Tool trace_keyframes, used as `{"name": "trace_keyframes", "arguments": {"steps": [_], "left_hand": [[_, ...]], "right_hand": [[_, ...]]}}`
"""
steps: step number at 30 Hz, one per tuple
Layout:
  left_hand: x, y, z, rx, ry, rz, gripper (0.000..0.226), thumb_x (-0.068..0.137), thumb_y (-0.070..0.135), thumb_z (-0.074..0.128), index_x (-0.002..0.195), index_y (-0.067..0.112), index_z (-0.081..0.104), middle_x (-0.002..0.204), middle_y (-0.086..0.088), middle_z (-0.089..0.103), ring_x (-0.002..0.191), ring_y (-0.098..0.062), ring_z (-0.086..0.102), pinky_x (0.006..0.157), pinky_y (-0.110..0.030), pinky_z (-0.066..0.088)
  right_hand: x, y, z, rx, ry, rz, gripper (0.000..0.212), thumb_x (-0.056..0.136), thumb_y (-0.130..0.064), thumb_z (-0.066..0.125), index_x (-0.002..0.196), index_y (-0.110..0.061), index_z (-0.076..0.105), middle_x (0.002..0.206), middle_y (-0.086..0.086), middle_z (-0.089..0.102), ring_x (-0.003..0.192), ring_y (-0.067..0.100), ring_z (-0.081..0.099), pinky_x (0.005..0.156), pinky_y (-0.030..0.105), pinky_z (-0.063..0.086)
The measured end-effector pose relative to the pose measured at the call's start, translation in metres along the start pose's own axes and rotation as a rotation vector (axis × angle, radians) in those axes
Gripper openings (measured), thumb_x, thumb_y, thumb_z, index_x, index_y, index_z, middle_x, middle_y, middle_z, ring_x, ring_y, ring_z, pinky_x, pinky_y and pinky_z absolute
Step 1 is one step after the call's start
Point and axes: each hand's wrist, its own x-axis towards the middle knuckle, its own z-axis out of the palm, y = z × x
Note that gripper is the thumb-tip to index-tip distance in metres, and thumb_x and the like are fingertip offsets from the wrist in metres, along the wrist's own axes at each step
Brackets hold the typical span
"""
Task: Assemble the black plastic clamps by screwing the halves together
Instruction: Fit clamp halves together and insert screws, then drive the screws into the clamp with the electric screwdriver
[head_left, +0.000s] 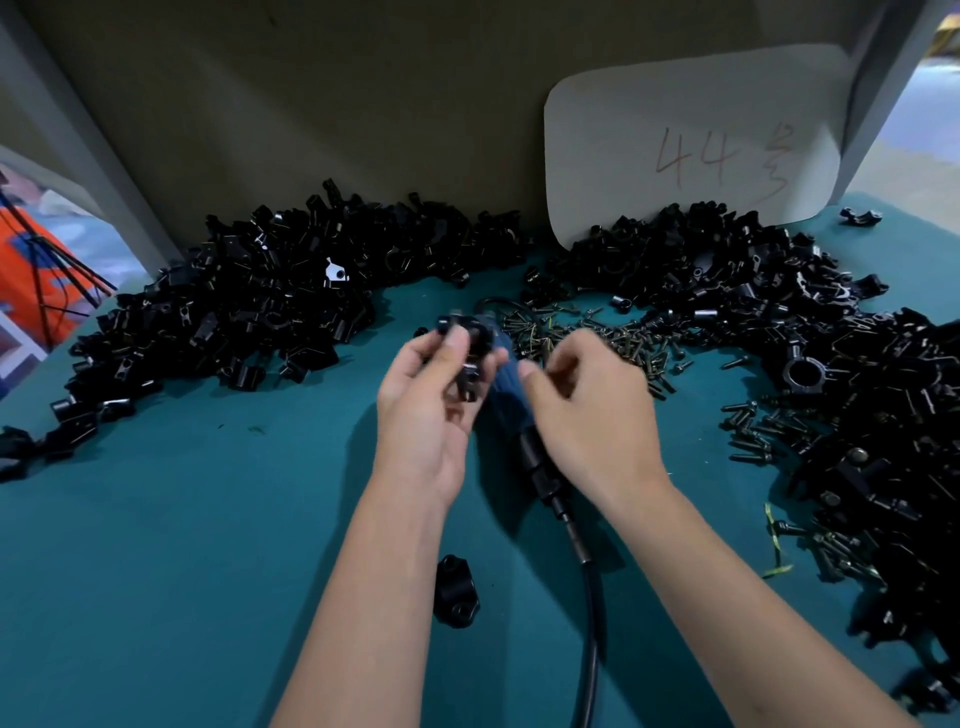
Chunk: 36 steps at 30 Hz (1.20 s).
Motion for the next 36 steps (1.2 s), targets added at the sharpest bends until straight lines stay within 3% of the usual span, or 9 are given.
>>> {"name": "trace_keyframes", "arguments": {"steps": [4,7,10,13,18,25,28,31,36], "left_hand": [[0.002,0.015,-0.012,-0.372,0.040,-0.135,0.019,0.103,0.012,0.051,0.114,-0.003,0.056,0.108,-0.028,0.071,0.078,-0.027,0.065,0.068,-0.023,0.051],[0.004,0.020,-0.017,-0.334,0.041,-0.148,0.024,0.101,0.020,0.053,0.117,0.002,0.052,0.101,-0.024,0.069,0.072,-0.024,0.058,0.060,-0.023,0.044],[0.007,0.019,-0.017,-0.225,0.063,-0.175,0.036,0.101,0.035,0.058,0.111,0.000,0.057,0.089,-0.018,0.068,0.062,-0.018,0.053,0.051,-0.019,0.040],[0.008,0.017,-0.016,-0.265,0.072,-0.233,0.033,0.102,0.031,0.055,0.117,0.001,0.052,0.083,-0.017,0.065,0.055,-0.017,0.051,0.044,-0.017,0.037],[0.007,0.016,-0.017,-0.328,0.053,-0.338,0.024,0.096,0.019,0.053,0.114,0.004,0.047,0.086,-0.019,0.063,0.052,-0.016,0.049,0.040,-0.016,0.034],[0.003,0.020,-0.024,-0.468,-0.029,-0.537,0.018,0.089,0.019,0.057,0.088,0.002,0.050,0.091,-0.025,0.064,0.048,-0.015,0.050,0.032,-0.012,0.033],[0.004,0.022,-0.023,-0.346,-0.080,-0.550,0.025,0.093,0.029,0.055,0.084,0.007,0.047,0.080,-0.014,0.060,0.039,-0.009,0.041,0.027,-0.013,0.028],[0.004,0.023,-0.023,-0.116,-0.107,-0.492,0.027,0.098,0.035,0.048,0.083,0.013,0.040,0.071,-0.006,0.052,0.037,-0.005,0.030,0.027,-0.014,0.018],[0.003,0.020,-0.020,0.271,-0.134,-0.366,0.026,0.094,0.031,0.043,0.077,0.012,0.043,0.065,-0.006,0.055,0.038,-0.008,0.024,0.028,-0.016,0.017]], "right_hand": [[-0.012,-0.007,0.011,-0.481,-0.170,-0.136,0.056,0.082,-0.064,0.071,0.105,-0.025,0.039,0.093,-0.005,0.055,0.072,0.024,0.050,0.058,0.035,0.036],[-0.007,-0.005,0.008,-0.471,-0.169,-0.115,0.049,0.080,-0.053,0.075,0.107,-0.021,0.048,0.088,-0.002,0.062,0.068,0.024,0.054,0.053,0.032,0.034],[0.007,0.003,-0.002,-0.216,-0.237,-0.003,0.046,0.079,-0.045,0.079,0.114,-0.019,0.063,0.078,-0.009,0.062,0.063,0.010,0.061,0.054,0.026,0.047],[0.016,0.011,-0.014,0.365,-0.295,0.188,0.049,0.087,-0.033,0.081,0.129,-0.014,0.064,0.091,-0.002,0.076,0.067,0.008,0.072,0.061,0.028,0.060],[0.021,0.003,-0.034,1.189,-0.316,0.333,0.027,0.091,-0.025,0.069,0.106,-0.006,0.059,0.084,0.011,0.065,0.060,0.022,0.065,0.053,0.030,0.057],[0.021,-0.007,-0.045,1.470,-0.314,0.357,0.025,0.079,-0.020,0.065,0.095,-0.012,0.047,0.080,0.006,0.059,0.066,0.023,0.064,0.068,0.036,0.059],[0.025,-0.015,-0.049,1.741,-0.190,0.392,0.017,0.087,-0.005,0.058,0.097,-0.010,0.045,0.088,0.011,0.057,0.067,0.019,0.063,0.066,0.029,0.058],[0.034,-0.021,-0.049,1.684,-0.100,0.380,0.011,0.092,0.003,0.057,0.095,-0.006,0.052,0.090,0.006,0.064,0.061,0.011,0.058,0.059,0.025,0.056],[0.049,-0.029,-0.047,1.641,0.002,0.439,0.039,0.088,-0.039,0.078,0.098,-0.014,0.050,0.074,0.002,0.058,0.057,0.015,0.052,0.066,0.031,0.056]]}}
